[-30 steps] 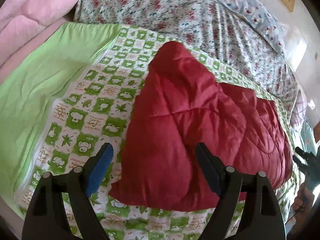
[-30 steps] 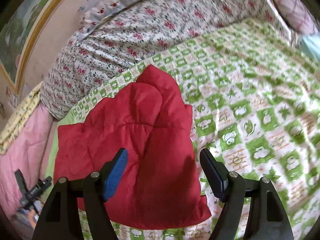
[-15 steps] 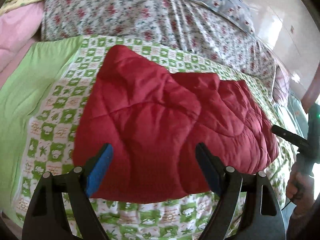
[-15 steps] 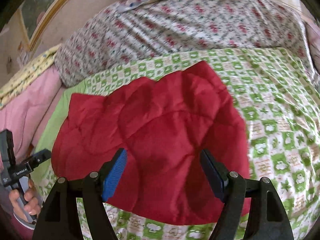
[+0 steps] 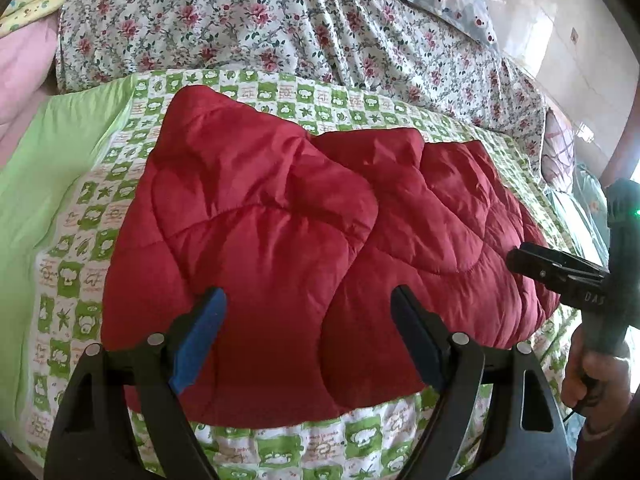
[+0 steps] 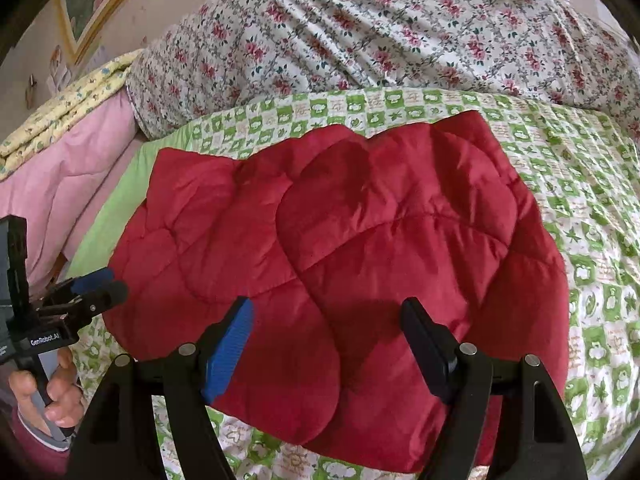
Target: Fold large clothes
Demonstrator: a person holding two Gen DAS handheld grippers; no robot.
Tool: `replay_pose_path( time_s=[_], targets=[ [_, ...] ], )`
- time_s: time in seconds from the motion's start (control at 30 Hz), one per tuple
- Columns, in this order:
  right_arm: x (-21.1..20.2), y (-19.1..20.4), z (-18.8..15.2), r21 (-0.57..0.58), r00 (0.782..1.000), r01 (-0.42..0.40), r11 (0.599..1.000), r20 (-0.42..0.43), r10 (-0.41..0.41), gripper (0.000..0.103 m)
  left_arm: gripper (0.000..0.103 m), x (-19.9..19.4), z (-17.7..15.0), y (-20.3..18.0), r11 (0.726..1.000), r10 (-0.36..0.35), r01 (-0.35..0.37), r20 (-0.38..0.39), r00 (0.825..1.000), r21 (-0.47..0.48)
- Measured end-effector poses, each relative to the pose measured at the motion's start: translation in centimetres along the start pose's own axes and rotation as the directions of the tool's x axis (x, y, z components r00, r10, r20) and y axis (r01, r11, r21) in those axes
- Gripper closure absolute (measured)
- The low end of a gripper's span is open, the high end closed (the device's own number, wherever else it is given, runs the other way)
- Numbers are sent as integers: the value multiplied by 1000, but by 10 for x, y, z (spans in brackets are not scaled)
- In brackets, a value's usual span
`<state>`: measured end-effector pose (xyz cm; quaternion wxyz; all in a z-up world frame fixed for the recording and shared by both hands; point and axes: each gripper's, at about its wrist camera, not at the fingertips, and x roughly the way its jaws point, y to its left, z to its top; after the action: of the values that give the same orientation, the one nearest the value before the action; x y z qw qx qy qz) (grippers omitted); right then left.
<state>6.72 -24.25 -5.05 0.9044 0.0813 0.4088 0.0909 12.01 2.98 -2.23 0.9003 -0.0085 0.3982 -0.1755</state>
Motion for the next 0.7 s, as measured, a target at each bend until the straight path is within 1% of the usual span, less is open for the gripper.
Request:
replay_pose_path(
  time_s=[0.1,0.2,0.27,0.43,0.5,0.6,0.7],
  targets=[
    [8,4,5,-19,1000,2,1000,-12,-2,25,19,13,7,0,999,44,-44,-28,999,0],
    [17,3,13,-32,1000,18,999,-20,-19,25,19,27,15,3,999,45,-45,-57,997,-7],
    [25,1,20,-31,999,23,999,-26,-24,25,19,37,20,5,998,63,-64,-67,996,-11],
    [45,-8,38,-25,998,51,998,-38,-52,25,19,57,37,12,996,84,-87,-77,993,-31],
    [55,-12,45,-39,995,84,996,-59,-86,24,19,70,44,15,993,111,-114,-105,988,-29],
    [73,-22,54,-27,990,110,994,-87,-112,24,19,90,56,21,989,135,-143,-139,981,-45],
    [84,-33,61,-3,986,133,991,-97,-133,24,19,104,66,31,985,135,-151,-170,976,-82]
  ],
)
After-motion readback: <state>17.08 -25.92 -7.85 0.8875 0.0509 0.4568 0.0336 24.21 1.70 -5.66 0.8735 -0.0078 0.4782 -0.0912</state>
